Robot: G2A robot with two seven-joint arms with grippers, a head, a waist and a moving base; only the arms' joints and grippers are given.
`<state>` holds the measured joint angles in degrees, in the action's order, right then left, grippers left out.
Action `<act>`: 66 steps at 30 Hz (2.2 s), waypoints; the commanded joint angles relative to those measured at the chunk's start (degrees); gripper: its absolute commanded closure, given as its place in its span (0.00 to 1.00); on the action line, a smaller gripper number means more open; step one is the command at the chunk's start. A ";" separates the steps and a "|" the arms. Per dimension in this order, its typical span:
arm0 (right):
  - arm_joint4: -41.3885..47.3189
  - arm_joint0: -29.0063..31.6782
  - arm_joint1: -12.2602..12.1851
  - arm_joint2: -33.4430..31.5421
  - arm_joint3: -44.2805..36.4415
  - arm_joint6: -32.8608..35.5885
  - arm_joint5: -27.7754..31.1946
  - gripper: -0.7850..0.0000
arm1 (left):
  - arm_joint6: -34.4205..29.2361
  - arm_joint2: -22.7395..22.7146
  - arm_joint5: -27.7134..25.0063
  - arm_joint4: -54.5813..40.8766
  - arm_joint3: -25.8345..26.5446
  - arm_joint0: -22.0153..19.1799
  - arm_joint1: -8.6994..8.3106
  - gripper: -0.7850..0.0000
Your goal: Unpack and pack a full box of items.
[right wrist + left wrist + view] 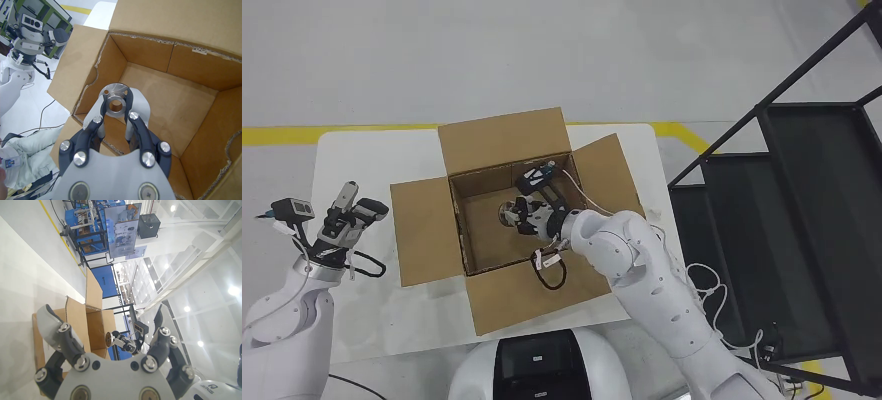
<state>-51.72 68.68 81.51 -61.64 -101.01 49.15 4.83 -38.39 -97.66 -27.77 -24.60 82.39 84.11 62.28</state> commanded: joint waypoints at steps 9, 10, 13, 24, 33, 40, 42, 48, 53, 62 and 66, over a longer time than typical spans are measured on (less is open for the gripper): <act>0.00 0.00 0.00 0.00 0.00 0.00 0.00 1.00 | 0.00 0.00 0.00 0.00 0.00 0.00 0.00 0.00; 0.00 0.00 0.00 0.00 0.00 0.00 0.00 1.00 | 0.00 0.00 0.00 0.00 0.00 0.00 0.00 0.00; 0.06 0.82 -0.10 0.06 -0.23 -0.85 0.34 1.00 | 0.00 0.00 0.00 0.00 0.00 0.00 0.00 0.00; 0.83 14.67 -2.91 -8.83 -18.84 6.94 1.67 1.00 | 0.00 0.00 0.00 0.00 0.00 0.00 0.00 0.00; -5.41 29.80 -5.22 -20.16 -29.86 10.02 1.66 1.00 | 0.00 0.00 0.00 0.00 0.00 0.00 0.00 0.00; -5.46 40.50 -6.12 -27.54 -32.92 6.37 2.07 1.00 | 0.00 0.00 0.00 0.00 0.00 0.00 0.00 0.00; -5.57 42.41 -6.25 -29.11 -32.27 4.91 1.44 1.00 | 0.00 0.00 0.00 0.00 0.00 0.00 0.00 0.00; -5.72 45.45 -6.36 -31.72 -27.75 -0.52 -1.89 1.00 | 0.00 0.00 0.00 0.00 0.00 0.00 0.00 0.00; -5.02 46.05 -6.35 -32.20 -21.80 -4.30 -4.32 1.00 | 0.00 0.00 0.00 0.00 0.00 0.00 0.00 0.00; -1.69 44.41 -6.12 -32.64 -11.35 -12.25 -8.70 1.00 | 0.00 0.00 0.00 0.00 0.00 0.00 0.00 0.00; 0.64 43.30 -5.92 -33.38 -6.35 -17.13 -11.02 1.00 | 0.00 0.00 0.00 0.00 0.00 0.00 0.00 0.00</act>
<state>-51.74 112.37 75.52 -94.88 -108.92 33.51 -5.45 -38.39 -97.66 -27.77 -24.60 82.39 84.11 62.28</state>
